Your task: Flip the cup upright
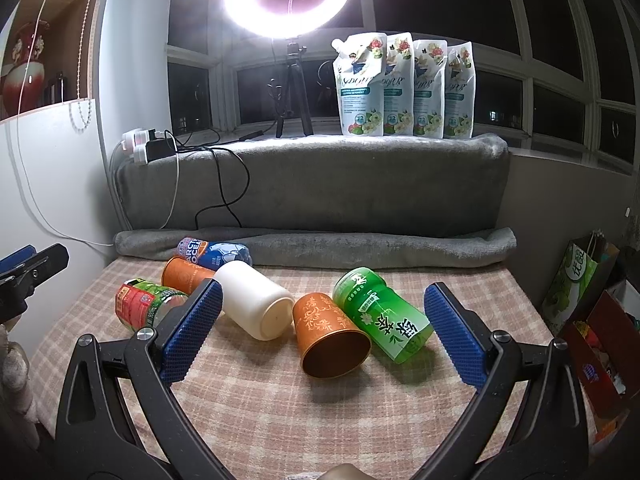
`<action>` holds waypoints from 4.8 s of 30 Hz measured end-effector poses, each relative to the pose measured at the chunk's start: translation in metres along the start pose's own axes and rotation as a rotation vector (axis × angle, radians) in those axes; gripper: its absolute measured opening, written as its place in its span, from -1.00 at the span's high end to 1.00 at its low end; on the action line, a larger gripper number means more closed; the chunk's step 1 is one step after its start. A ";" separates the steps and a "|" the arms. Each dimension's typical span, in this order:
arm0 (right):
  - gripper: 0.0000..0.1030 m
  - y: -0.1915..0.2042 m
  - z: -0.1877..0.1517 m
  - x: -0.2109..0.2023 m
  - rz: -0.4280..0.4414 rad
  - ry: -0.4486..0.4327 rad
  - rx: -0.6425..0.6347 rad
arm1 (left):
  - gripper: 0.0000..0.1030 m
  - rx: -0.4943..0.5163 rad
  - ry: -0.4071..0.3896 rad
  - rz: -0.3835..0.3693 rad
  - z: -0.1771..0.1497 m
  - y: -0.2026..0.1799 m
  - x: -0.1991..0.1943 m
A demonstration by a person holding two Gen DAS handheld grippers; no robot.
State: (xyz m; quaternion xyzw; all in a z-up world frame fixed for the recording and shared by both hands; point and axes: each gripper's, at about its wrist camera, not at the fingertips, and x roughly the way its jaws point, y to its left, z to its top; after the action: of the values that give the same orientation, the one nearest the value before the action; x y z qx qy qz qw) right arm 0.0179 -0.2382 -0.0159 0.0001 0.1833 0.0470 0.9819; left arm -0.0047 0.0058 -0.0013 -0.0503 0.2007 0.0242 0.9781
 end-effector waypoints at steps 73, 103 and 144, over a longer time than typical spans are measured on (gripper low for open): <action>-0.27 0.205 0.040 0.320 0.561 0.766 -0.851 | -0.99 -0.150 0.172 0.219 -0.038 0.114 0.022; -0.14 0.212 0.071 0.263 0.619 0.538 -0.691 | -0.99 -0.127 0.136 0.206 -0.031 0.099 0.016; -0.17 -0.003 -0.060 0.105 0.675 0.819 0.394 | -0.85 -0.127 0.347 -0.273 -0.043 0.003 0.021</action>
State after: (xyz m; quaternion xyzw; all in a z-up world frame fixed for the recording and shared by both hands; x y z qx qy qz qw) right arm 0.0943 -0.2326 -0.1098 0.2239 0.5443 0.3194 0.7427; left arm -0.0024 0.0042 -0.0489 -0.1420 0.3554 -0.1047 0.9179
